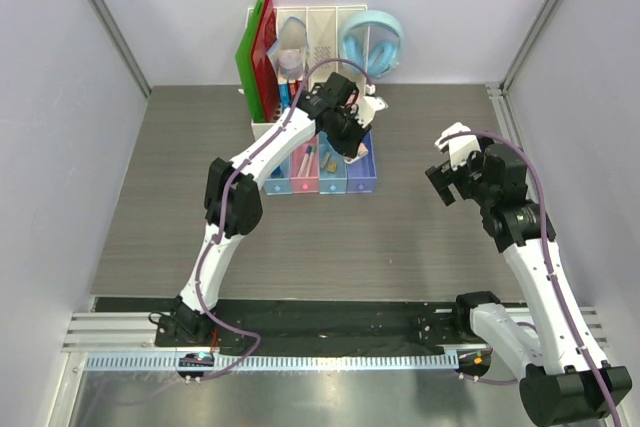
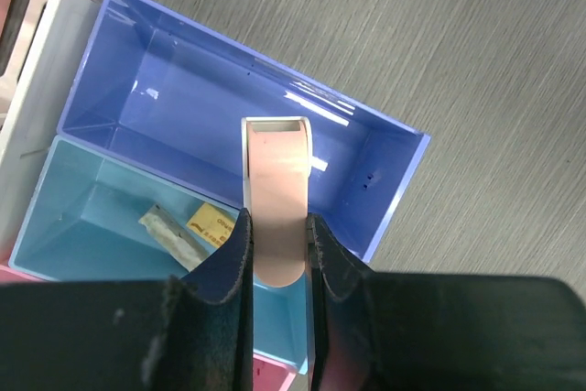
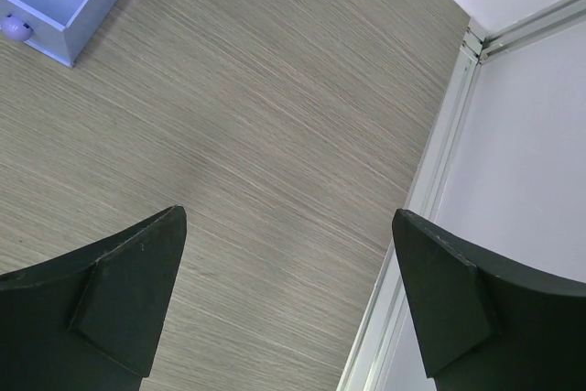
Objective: Sort the stationery into containers
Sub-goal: Place the stapler in the storage box.
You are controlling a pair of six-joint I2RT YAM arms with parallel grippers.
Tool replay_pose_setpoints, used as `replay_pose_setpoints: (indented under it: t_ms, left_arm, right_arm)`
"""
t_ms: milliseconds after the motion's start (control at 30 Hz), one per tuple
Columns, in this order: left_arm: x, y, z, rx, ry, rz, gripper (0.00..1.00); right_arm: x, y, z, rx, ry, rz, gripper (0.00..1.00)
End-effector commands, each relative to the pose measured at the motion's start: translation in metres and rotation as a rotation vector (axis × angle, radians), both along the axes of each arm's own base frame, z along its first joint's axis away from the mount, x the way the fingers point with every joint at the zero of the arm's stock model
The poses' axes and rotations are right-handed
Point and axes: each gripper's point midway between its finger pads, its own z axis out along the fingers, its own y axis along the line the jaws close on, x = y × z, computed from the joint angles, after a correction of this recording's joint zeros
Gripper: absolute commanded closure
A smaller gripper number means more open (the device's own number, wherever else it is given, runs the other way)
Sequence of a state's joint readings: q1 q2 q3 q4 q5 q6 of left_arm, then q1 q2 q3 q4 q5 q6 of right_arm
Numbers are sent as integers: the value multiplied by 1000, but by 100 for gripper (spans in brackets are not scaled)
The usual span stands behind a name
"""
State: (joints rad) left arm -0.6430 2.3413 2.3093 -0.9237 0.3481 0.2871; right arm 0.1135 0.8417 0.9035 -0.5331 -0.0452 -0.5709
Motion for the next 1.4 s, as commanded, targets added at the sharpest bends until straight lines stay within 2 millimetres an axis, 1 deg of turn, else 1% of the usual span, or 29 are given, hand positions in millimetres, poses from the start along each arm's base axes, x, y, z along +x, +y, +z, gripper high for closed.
replay_pose_setpoints:
  t_ms: [0,67,100,167,267,367,400,500,533,667,833,967,1100,1167,1233,1367]
  left_arm:
    - [9,-12,18,-64,-44,-2,100]
    - [7,-16,20,-78,-43,-5,100]
    - [4,-20,18,-77,-42,-15,100]
    - [4,-23,15,-70,-45,-16,100]
    - [-1,-30,14,-79,-39,-35,100]
    - [-1,-35,9,-60,-55,-33,100]
    - [-1,-36,2,-50,-50,-35,100]
    - [1,-33,-9,-18,-52,-22,100]
    - [2,-31,-17,-4,-45,-19,100]
    - [5,-27,-35,42,-40,-10,100]
    - [7,-21,-47,81,-45,-2,100]
    - [6,-21,-47,76,-41,-7,100]
    - [0,-21,-53,98,-29,-31,100]
    - [-5,-20,-58,118,-23,-46,96]
    - [-13,-17,-67,145,4,-68,94]
    - [-26,-16,-77,175,31,-112,93]
  right_arm:
    - [1,-1,13,20,-39,-13,0]
    - [1,-1,13,22,-39,-13,0]
    - [1,0,14,22,-40,-11,0]
    - [1,0,12,21,-37,-9,0]
    - [-1,-1,9,15,-35,-11,0]
    - [-3,-2,6,9,-33,-8,0]
    - [-3,-2,6,8,-35,-7,0]
    - [-4,-2,5,6,-30,-10,0]
    - [-5,-3,7,7,-38,-12,0]
    - [-5,-2,6,7,-36,-7,0]
    - [-4,0,6,10,-35,2,0]
    - [-4,0,4,9,-29,6,0]
    - [-3,0,5,8,-30,6,0]
    - [-3,0,4,4,-28,8,0]
    - [-3,-1,4,2,-25,5,0]
    - [-3,0,3,2,-24,9,0]
